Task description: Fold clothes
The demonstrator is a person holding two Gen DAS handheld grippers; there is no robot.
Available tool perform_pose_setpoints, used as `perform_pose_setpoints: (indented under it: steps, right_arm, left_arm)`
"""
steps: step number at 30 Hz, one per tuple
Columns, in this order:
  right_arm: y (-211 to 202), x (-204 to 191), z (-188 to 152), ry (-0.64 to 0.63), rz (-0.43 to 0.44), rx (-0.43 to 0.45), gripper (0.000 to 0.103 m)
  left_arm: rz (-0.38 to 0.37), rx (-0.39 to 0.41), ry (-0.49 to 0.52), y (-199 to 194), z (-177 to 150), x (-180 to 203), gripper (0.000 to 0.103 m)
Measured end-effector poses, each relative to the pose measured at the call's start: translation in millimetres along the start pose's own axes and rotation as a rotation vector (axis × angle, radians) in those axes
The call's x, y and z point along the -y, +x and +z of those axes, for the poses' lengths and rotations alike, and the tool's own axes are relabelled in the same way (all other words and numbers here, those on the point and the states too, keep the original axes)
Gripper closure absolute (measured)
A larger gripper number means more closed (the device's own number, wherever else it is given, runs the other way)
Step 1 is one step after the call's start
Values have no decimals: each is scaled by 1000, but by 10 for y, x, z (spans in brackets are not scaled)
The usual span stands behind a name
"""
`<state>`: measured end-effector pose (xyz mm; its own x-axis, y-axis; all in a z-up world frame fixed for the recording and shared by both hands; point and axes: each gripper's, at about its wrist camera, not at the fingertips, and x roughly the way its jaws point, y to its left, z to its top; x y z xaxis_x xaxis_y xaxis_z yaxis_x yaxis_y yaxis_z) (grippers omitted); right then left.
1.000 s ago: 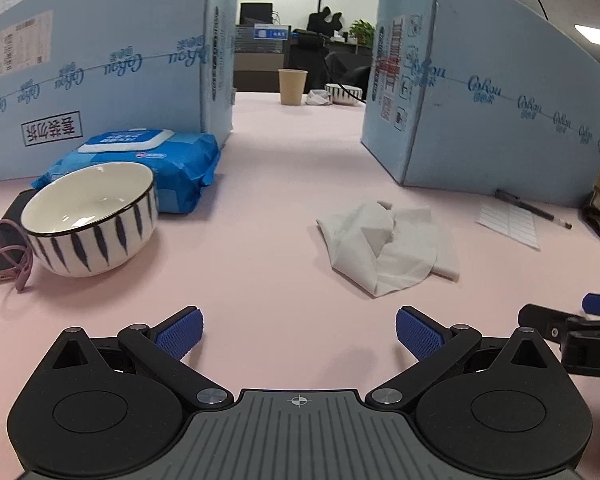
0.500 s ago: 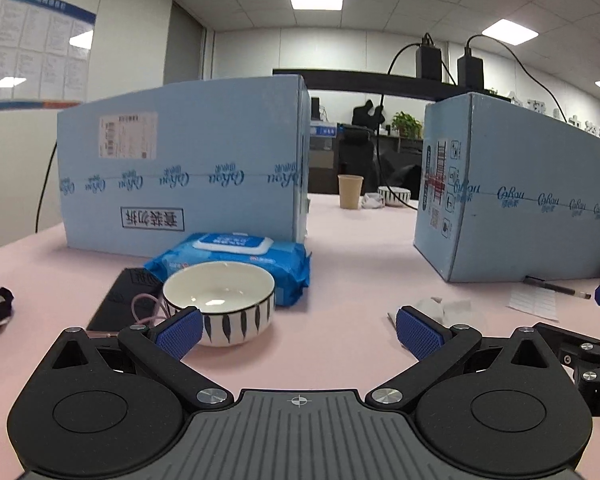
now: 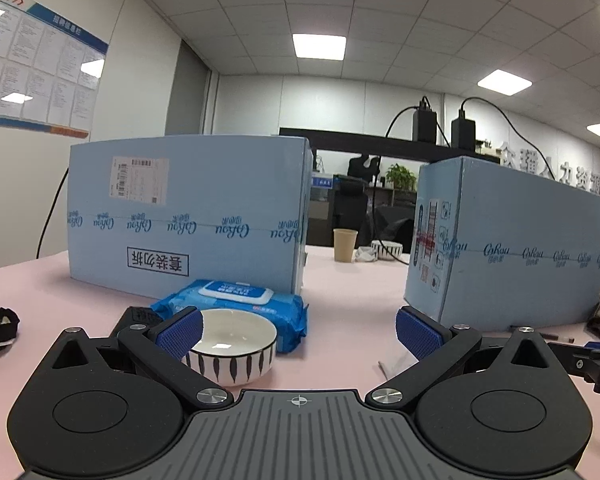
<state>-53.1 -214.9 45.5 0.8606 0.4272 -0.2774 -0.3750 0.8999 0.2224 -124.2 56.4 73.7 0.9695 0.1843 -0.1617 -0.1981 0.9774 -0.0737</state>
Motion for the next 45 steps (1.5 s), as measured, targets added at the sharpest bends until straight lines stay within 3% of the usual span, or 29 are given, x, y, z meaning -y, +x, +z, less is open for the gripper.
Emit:
perform_pose_setpoints:
  steps: [6, 12, 22, 27, 35, 45]
  right_arm:
    - [-90, -56, -24, -42, -30, 75, 0]
    - [-34, -74, -58, -52, -65, 49, 0]
    - [117, -57, -124, -61, -141, -18, 0]
    - [186, -81, -153, -82, -172, -53, 0]
    - [250, -87, -203, -55, -139, -86, 0]
    - [294, -199, -253, -110, -152, -91, 0]
  left_arm:
    - [28, -34, 44, 34, -39, 27, 0]
    - [50, -83, 84, 101, -107, 63, 0]
    - [73, -246, 84, 428, -316, 25, 0]
    - [77, -278, 92, 479, -368, 27, 0]
    - [67, -297, 99, 502, -389, 36, 0]
    - [63, -317, 85, 552, -402, 17, 0]
